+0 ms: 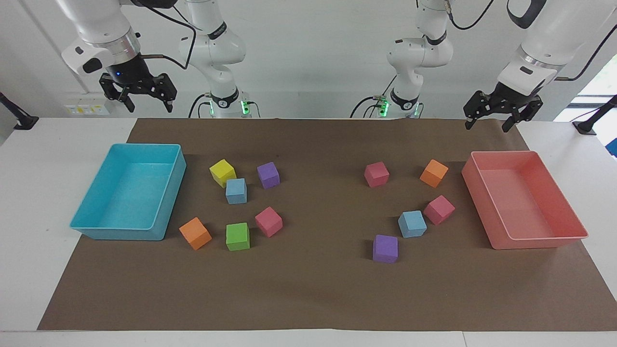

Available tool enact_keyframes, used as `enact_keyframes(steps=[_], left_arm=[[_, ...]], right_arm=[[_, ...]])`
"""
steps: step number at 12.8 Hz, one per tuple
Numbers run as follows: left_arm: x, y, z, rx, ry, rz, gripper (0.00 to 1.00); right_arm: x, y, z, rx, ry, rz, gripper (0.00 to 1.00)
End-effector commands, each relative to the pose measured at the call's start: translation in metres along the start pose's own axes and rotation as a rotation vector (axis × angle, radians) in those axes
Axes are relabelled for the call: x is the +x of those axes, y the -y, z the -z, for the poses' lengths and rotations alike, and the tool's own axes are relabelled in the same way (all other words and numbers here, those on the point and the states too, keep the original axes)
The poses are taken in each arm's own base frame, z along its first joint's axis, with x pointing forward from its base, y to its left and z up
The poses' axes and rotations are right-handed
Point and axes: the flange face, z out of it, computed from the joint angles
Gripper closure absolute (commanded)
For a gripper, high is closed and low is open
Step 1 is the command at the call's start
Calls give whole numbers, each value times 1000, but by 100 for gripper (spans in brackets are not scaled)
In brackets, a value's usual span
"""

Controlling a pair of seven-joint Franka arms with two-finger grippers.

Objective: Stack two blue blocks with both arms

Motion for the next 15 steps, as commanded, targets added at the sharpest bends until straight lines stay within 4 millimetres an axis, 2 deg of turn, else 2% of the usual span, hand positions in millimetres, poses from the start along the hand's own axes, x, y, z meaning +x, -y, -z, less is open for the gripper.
enact_keyframes(steps=[1, 7, 11, 15], left_arm=[[-3, 3, 7, -4, -4, 3, 0], [-3, -1, 7, -6, -3, 2, 0], [-3, 2, 7, -6, -4, 4, 0], [-3, 3, 7, -6, -3, 4, 0]], right_arm=[[-1, 0, 2, 1, 4, -7, 0], [-7, 3, -4, 1, -14, 21, 0], [-1, 5, -18, 0, -45, 24, 0], [18, 45, -52, -5, -58, 91, 0]])
